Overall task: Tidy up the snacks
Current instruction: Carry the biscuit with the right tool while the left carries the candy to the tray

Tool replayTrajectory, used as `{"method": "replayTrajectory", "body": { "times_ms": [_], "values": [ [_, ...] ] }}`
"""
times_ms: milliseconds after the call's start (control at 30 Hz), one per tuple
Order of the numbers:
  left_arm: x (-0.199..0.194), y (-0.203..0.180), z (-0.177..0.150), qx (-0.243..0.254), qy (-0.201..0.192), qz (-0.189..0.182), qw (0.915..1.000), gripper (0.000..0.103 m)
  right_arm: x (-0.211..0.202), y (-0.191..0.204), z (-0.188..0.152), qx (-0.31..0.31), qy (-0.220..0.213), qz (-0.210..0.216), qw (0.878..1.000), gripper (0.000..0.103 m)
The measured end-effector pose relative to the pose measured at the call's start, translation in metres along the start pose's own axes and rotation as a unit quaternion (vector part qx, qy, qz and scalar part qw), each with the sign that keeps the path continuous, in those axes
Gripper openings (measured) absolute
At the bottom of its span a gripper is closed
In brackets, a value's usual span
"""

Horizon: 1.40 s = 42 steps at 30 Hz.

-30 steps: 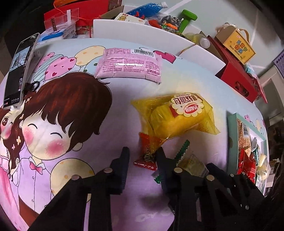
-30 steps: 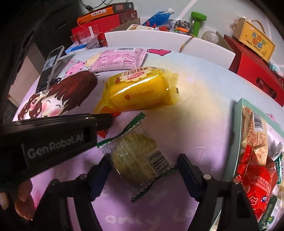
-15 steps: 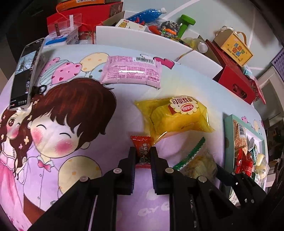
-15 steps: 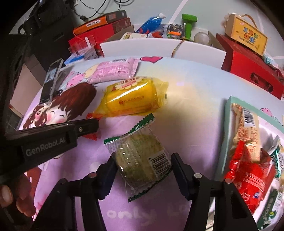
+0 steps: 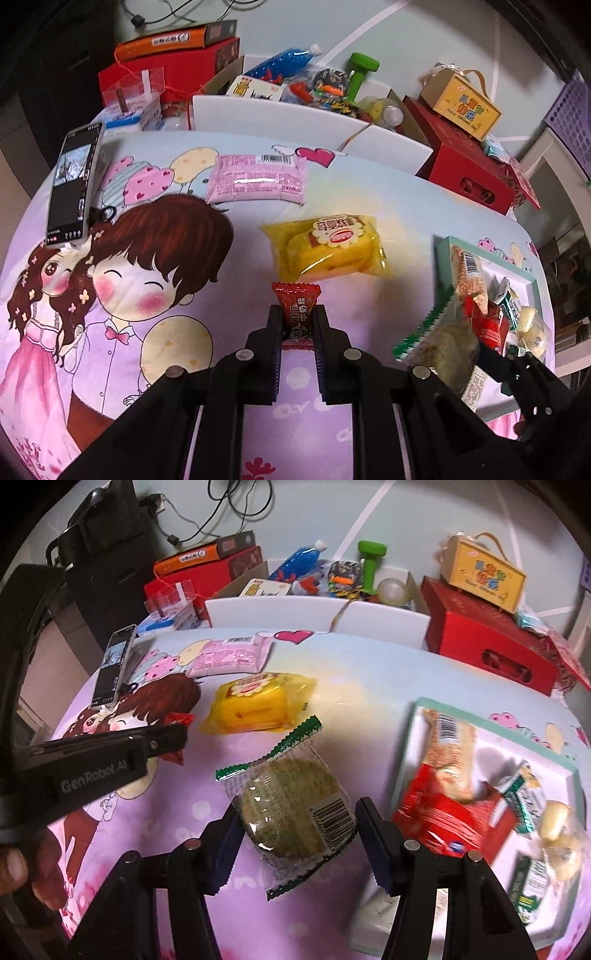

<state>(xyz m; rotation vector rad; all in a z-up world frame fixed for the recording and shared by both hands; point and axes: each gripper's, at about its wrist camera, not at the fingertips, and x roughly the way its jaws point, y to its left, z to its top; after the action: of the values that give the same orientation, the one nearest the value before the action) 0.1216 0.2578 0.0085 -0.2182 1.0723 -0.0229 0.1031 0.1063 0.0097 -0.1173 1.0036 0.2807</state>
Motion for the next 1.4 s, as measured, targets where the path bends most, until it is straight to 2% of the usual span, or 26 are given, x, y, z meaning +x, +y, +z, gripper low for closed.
{"method": "replayTrajectory", "body": {
  "times_ms": [200,367,567,833,1100,1400],
  "values": [
    [-0.014,-0.014,0.002,0.017,-0.019,0.001,0.9997,0.016,-0.023,-0.026,-0.006,0.029,-0.016,-0.013,0.999,0.063],
    [-0.024,-0.036,0.003,0.043,-0.033,-0.005,0.9985,0.016,-0.034,-0.062,-0.013,0.072,-0.017,-0.046,0.996,0.063],
    [-0.03,-0.082,0.003,0.093,-0.045,-0.026,0.9943,0.016,-0.048,-0.117,-0.026,0.137,-0.02,-0.08,0.987,0.063],
    [-0.024,-0.155,-0.008,0.17,-0.038,-0.063,0.9827,0.016,-0.061,-0.178,-0.046,0.213,-0.015,-0.121,0.969,0.063],
    [-0.007,-0.21,-0.022,0.221,-0.027,-0.093,0.9703,0.016,-0.062,-0.205,-0.055,0.24,-0.006,-0.137,0.961,0.063],
    [0.011,-0.23,-0.027,0.236,-0.013,-0.098,0.9667,0.016,-0.059,-0.217,-0.059,0.255,-0.001,-0.121,0.959,0.063]
  ]
}}
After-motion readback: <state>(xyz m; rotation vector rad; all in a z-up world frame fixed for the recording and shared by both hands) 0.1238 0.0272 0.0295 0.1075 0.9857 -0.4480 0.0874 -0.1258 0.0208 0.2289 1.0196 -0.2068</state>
